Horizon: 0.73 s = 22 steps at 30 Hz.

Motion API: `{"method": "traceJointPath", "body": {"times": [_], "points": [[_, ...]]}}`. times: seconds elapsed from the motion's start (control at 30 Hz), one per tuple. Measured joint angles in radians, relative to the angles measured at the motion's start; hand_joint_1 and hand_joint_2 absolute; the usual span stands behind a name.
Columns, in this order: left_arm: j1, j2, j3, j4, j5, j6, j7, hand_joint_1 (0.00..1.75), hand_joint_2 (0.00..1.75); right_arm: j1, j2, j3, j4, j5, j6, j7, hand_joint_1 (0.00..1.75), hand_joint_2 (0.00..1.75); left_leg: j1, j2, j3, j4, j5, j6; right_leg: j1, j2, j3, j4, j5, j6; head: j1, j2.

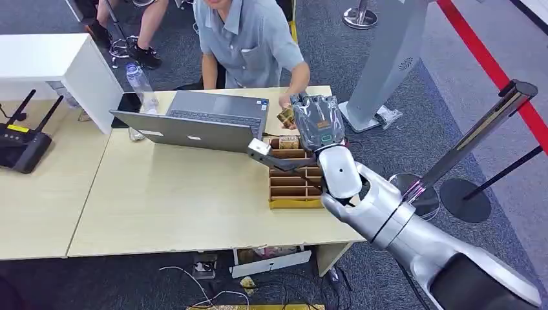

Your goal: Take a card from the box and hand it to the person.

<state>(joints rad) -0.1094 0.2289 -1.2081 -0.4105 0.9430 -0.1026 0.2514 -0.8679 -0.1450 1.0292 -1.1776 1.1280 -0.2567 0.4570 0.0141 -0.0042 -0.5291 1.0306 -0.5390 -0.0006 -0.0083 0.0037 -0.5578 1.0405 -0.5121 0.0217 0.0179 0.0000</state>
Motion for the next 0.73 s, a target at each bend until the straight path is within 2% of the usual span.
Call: {"method": "traceJointPath", "body": {"times": [0.6,0.63,0.73], "points": [[0.0,0.0,0.0,0.0,0.0,0.0,0.0,0.0,0.0,0.011,0.0,-0.005,0.001,-0.003,0.003,-0.007,1.75,1.75,0.0,0.0,0.0,0.0,0.0,0.0,0.0,0.0,0.0,0.0,0.0,0.0,0.0,0.0],[0.0,0.0,0.0,0.0,0.001,0.0,0.0,0.0,0.0,0.017,0.0,-0.005,0.003,-0.005,0.008,-0.007,0.0,1.75,0.0,0.0,0.0,0.0,0.0,0.0,0.0,0.0,0.0,0.0,0.0,0.0,0.0,0.0],[0.0,0.0,0.0,0.0,0.003,0.0,0.0,0.0,0.0,0.019,0.0,-0.005,0.003,-0.011,0.008,-0.006,0.0,1.75,0.0,0.0,0.0,0.0,0.0,0.0,0.0,0.0,0.0,0.0,0.0,0.0,0.0,0.0]]}}
